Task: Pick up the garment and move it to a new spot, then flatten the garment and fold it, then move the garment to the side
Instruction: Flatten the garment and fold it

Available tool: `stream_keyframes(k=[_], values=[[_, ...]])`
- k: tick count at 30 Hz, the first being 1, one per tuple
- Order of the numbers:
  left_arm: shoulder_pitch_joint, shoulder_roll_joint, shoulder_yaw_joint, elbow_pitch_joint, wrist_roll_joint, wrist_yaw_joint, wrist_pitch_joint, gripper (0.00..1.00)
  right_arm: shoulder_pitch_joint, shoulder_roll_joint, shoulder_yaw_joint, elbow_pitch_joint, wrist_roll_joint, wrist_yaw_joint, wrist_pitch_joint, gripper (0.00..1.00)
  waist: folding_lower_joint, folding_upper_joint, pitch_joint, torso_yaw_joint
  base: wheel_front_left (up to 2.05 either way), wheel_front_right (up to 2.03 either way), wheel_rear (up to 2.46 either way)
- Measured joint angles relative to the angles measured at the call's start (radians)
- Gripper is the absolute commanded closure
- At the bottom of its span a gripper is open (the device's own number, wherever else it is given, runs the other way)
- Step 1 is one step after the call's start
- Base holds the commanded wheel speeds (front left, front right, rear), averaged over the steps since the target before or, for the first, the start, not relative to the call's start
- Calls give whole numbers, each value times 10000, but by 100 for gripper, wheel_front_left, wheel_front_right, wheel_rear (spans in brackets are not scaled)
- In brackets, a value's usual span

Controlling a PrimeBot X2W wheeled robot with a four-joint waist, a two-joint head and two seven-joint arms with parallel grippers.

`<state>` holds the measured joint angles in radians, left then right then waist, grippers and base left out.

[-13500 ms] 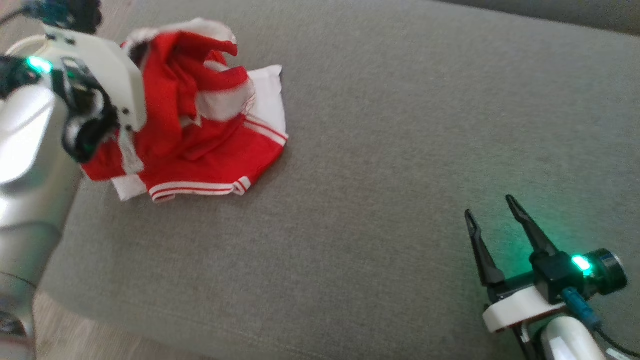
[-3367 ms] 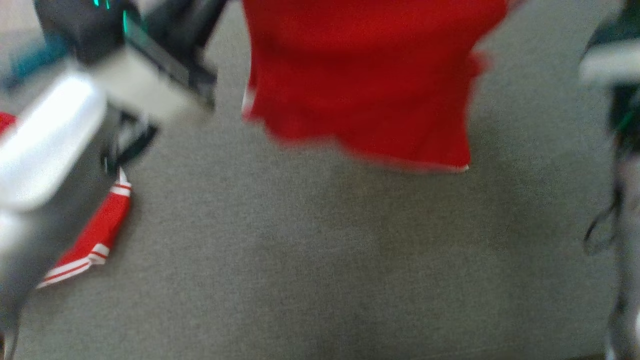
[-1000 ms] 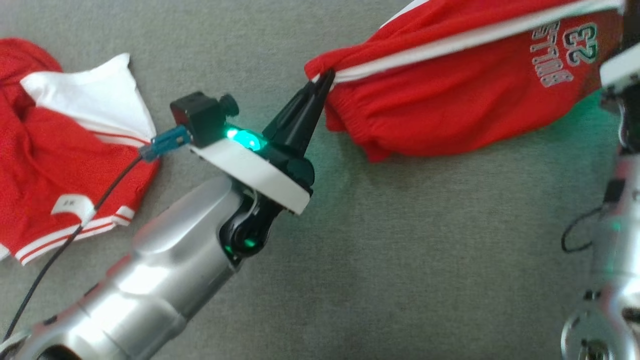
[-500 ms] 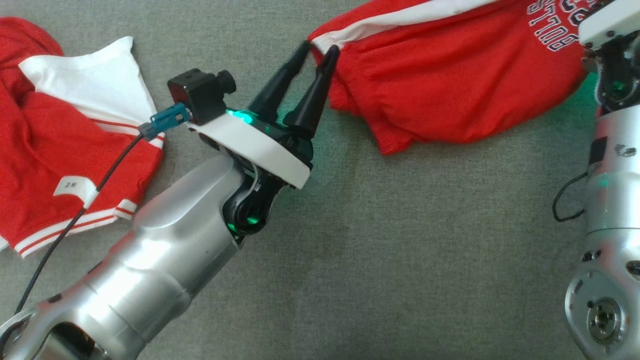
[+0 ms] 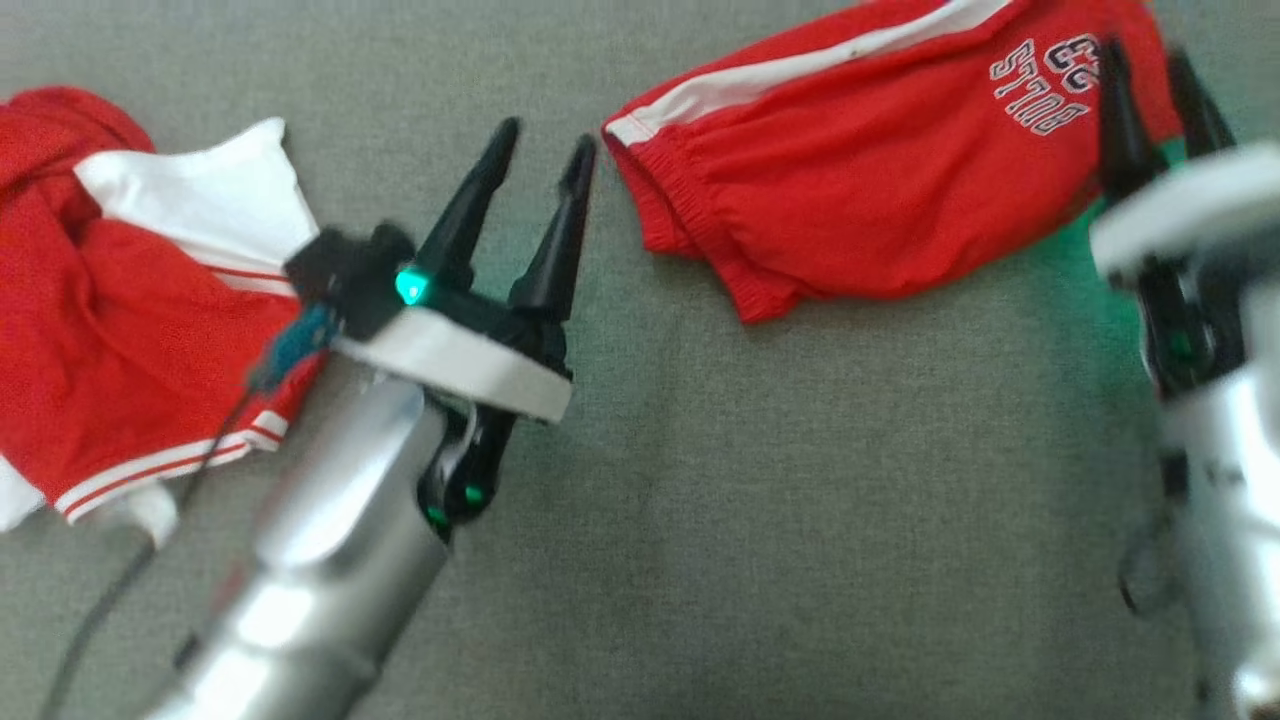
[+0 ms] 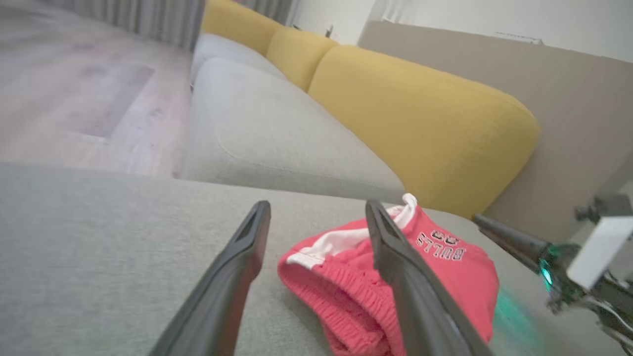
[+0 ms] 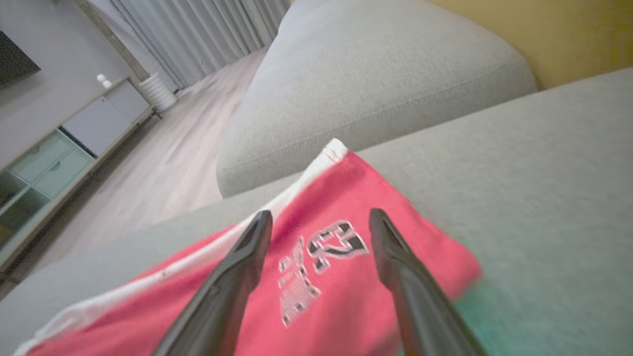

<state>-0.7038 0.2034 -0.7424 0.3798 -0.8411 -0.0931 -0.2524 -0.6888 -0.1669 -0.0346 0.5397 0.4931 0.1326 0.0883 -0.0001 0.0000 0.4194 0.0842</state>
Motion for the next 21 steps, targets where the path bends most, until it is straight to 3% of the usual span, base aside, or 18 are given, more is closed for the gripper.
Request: stream_keyframes(k=[5,9,14,21], values=[[2023,-857,1967,-1797,2491,495,-25,0,1486,-788,12,-499,104,0,-203,0,-1,0,-432,121,0,0,0],[3654,-1162,2880,-2928,4406,1267,-44,0,1601,-1195,-372,-326,-418,0,-359,0,-1,0,-621,454,0,0,0],[4949,-1294,3033,-3762,6054,2050,-44,0,1263,-1632,-895,685,-1005,0,-351,0,0,0,-703,1064,0,0,0],[5259,-1473,2585,-4228,6755,2180,-44,0,34,-2188,-1559,2671,-1569,0,-314,0,2,0,-642,1921,0,0,0]])
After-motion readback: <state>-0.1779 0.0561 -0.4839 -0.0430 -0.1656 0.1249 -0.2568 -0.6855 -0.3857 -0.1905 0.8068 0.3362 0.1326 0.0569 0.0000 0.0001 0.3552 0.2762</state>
